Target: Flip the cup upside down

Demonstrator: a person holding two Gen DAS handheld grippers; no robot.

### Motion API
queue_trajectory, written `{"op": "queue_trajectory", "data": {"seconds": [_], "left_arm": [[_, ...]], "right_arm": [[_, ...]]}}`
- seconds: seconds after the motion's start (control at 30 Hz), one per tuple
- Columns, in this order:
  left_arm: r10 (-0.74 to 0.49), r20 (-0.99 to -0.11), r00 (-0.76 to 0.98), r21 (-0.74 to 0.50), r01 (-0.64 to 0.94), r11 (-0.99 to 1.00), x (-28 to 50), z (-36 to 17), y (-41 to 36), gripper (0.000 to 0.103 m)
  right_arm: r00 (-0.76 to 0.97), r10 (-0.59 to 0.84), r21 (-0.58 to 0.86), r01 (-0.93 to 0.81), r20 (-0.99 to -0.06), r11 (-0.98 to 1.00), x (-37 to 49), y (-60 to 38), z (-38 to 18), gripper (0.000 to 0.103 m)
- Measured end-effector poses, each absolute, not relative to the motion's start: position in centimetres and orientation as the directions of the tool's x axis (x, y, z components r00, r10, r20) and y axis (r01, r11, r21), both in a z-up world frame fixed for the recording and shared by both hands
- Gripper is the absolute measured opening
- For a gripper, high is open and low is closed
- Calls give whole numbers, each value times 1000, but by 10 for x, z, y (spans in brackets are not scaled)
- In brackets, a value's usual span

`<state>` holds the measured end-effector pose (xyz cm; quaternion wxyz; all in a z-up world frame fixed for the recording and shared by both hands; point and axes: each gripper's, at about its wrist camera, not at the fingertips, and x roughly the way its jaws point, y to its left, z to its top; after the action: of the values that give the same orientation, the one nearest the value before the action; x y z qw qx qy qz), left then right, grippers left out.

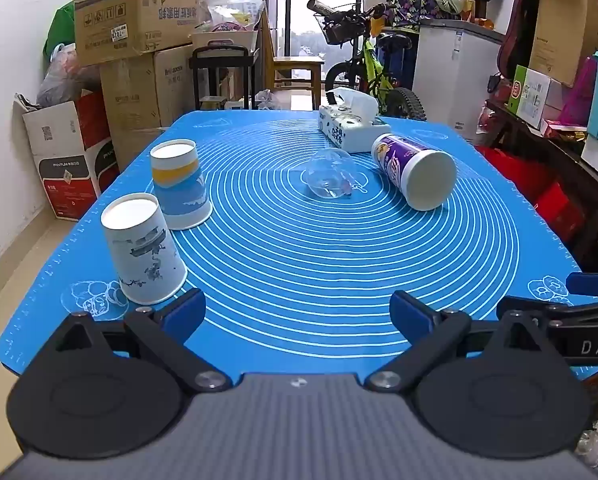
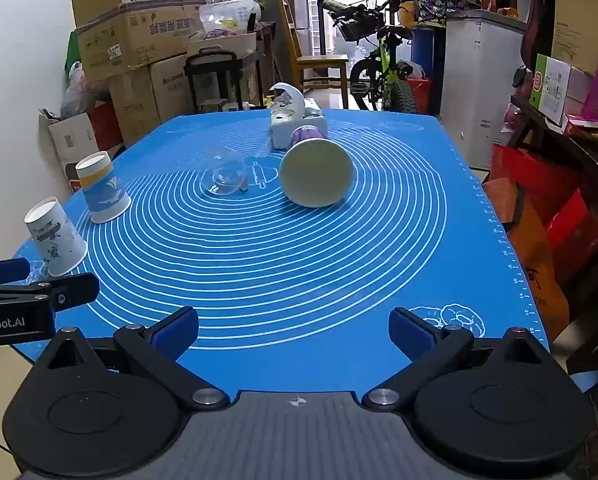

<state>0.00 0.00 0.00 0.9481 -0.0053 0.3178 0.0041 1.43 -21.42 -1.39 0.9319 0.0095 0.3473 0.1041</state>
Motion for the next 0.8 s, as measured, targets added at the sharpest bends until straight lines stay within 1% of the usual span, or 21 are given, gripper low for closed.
{"op": "queue_trajectory", "data": {"seconds": [0.37, 0.8], "left_arm": [[8, -611, 791, -4, -13, 1000, 2, 3, 3, 98], [14, -616, 787, 11, -10, 1000, 3, -3, -1, 98]], "right_arm": [[736, 193, 83, -184, -649, 980, 19, -215, -22, 101], [730, 190, 83, -181, -657, 980, 15, -216, -18, 101]]}}
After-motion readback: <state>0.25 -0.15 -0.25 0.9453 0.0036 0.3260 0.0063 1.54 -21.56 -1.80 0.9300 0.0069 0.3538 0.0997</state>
